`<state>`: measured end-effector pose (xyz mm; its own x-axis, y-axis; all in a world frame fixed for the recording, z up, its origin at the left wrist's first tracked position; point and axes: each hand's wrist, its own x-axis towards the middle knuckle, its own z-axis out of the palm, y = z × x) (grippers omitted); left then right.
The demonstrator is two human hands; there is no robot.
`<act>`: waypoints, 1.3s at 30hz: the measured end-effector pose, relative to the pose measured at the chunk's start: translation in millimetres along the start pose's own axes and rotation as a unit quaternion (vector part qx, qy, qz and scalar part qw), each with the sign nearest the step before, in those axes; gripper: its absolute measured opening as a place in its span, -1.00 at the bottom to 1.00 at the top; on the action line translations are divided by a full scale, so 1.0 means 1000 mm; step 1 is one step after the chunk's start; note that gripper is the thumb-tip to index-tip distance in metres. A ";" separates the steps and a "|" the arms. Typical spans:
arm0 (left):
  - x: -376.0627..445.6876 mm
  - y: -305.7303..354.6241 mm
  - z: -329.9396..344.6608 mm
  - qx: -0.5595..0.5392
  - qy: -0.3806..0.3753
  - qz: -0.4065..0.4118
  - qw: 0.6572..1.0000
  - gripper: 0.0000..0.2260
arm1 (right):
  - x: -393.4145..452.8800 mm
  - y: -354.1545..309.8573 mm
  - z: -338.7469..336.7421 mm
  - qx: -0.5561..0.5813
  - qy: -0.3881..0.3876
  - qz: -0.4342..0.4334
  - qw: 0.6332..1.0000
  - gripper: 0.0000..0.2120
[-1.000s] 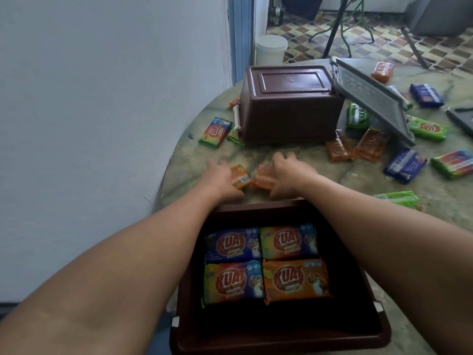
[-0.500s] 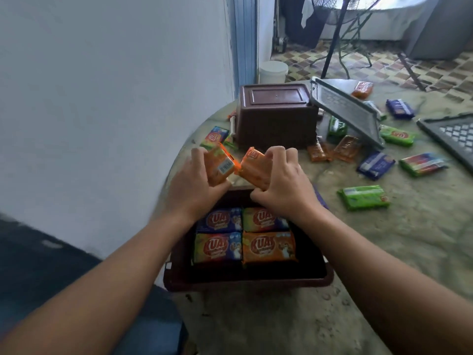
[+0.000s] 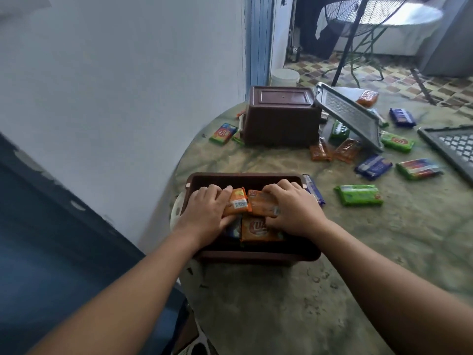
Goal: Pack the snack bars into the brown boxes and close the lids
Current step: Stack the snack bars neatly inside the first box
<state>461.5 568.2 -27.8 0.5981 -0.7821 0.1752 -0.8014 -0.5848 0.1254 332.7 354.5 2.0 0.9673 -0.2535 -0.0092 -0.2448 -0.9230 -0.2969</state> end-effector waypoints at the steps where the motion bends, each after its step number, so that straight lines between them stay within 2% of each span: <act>1: 0.000 -0.001 0.001 -0.016 0.005 -0.004 1.000 -0.38 | 0.002 -0.001 -0.001 0.003 -0.005 0.006 1.000 -0.28; 5: -0.001 -0.003 0.002 -0.033 0.044 -0.003 0.998 -0.46 | 0.003 -0.004 0.001 -0.026 -0.006 0.017 1.000 -0.28; 8: -0.002 0.000 -0.001 -0.067 0.075 0.009 0.995 -0.60 | -0.001 -0.004 0.004 -0.046 0.001 0.022 0.999 -0.27; 12: -0.006 0.006 -0.013 -0.140 0.155 -0.006 0.978 -0.76 | 0.001 -0.005 0.005 -0.051 0.001 0.028 0.998 -0.26; 14: -0.006 0.004 -0.015 -0.144 0.156 -0.006 0.977 -0.81 | 0.002 -0.005 0.005 -0.061 -0.004 0.030 0.998 -0.25; 16: -0.002 0.001 -0.020 -0.155 0.087 -0.004 0.984 -0.80 | 0.001 -0.005 0.006 -0.063 -0.005 0.031 0.997 -0.24; 18: 0.010 -0.005 -0.029 -0.157 -0.027 0.006 0.987 -0.79 | 0.001 -0.004 0.007 -0.063 -0.005 0.031 0.998 -0.24; 21: 0.032 -0.014 -0.049 -0.152 -0.167 0.020 0.974 -0.77 | 0.002 -0.004 0.007 -0.066 -0.001 0.028 0.997 -0.24; 24: 0.048 -0.020 -0.053 -0.183 -0.262 0.003 0.948 -0.72 | 0.002 -0.004 0.007 -0.063 0.001 0.031 0.998 -0.24; 26: 0.054 -0.024 -0.044 -0.151 -0.280 0.001 0.948 -0.66 | 0.003 -0.003 0.008 -0.061 0.006 0.030 0.998 -0.24; 27: 0.055 -0.027 -0.039 -0.121 -0.261 0.005 0.958 -0.61 | 0.003 -0.002 0.008 -0.058 0.006 0.030 0.998 -0.24; 29: 0.052 -0.033 -0.030 -0.062 -0.177 0.020 0.982 -0.55 | 0.003 -0.001 0.009 -0.053 0.007 0.030 0.998 -0.24; 32: 0.033 -0.036 -0.024 -0.078 -0.082 0.042 0.993 -0.47 | 0.004 0.000 0.009 -0.048 0.008 0.027 0.998 -0.25; 35: 0.016 -0.038 -0.015 -0.060 -0.049 0.049 0.996 -0.42 | 0.003 0.001 0.009 -0.041 0.009 0.024 0.999 -0.27; 39: 0.019 -0.035 -0.013 -0.038 -0.038 0.046 0.998 -0.47 | 0.003 -0.001 0.008 -0.034 0.015 0.018 0.999 -0.36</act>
<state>500.8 577.0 -16.1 0.5188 -0.8472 0.1143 -0.8489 -0.4948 0.1857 336.1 357.0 -5.3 0.9556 -0.2946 0.0093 -0.2846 -0.9304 -0.2311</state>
